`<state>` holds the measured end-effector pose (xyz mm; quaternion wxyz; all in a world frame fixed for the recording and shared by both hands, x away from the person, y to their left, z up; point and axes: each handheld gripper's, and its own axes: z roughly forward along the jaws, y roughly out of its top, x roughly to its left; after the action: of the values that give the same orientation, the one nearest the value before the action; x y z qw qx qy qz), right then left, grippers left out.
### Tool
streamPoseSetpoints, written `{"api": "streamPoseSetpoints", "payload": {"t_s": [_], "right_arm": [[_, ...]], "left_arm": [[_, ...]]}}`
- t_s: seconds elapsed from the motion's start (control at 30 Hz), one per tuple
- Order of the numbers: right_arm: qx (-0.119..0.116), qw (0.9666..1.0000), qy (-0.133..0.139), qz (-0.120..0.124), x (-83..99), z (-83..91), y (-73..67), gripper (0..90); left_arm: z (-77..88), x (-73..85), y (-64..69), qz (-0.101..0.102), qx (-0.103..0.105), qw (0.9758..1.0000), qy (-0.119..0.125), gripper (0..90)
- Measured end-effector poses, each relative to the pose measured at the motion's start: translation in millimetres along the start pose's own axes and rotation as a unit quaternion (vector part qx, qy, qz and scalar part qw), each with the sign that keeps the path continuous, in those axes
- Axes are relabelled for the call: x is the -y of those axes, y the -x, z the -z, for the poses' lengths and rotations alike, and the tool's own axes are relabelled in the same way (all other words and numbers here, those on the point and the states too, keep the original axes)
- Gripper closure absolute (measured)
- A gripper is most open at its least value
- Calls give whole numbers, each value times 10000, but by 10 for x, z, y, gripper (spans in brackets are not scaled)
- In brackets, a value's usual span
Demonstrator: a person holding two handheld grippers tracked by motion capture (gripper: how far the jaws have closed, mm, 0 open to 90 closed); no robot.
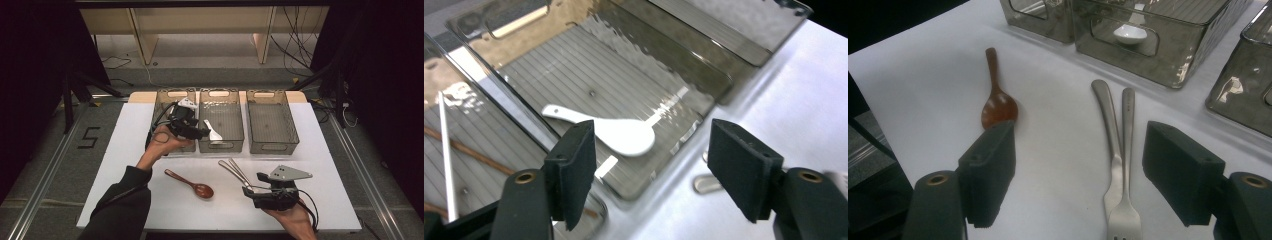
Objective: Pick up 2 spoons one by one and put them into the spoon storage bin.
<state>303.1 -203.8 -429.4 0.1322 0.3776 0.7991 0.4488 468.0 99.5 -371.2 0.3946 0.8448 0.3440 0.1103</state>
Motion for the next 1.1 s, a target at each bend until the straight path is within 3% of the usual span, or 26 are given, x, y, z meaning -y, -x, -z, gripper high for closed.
{"api": "streamPoseSetpoints", "payload": {"t_s": [0.2,0.3,0.37,0.47,0.67,0.93,1.1], "right_arm": [[9,10000,5,1,2,-1,-1,303],[2,10000,-7,11,3,-5,-8,303],[-8,10000,-7,18,4,-6,-14,303],[-11,10000,-13,9,8,-12,-11,303],[-29,10000,-40,14,19,-28,-23,303],[-33,10000,-38,28,23,-27,-26,303],[-33,10000,-51,31,24,-28,-28,303]], "left_arm": [[126,285,37,112,51,9997,210,327],[164,352,52,88,75,9996,265,314],[194,409,81,92,200,9993,302,303],[209,460,107,-40,83,9997,212,271],[176,541,161,-197,119,9997,-35,227],[105,712,113,-174,38,9991,-382,213],[96,807,54,-201,-173,9980,-581,247]]}}
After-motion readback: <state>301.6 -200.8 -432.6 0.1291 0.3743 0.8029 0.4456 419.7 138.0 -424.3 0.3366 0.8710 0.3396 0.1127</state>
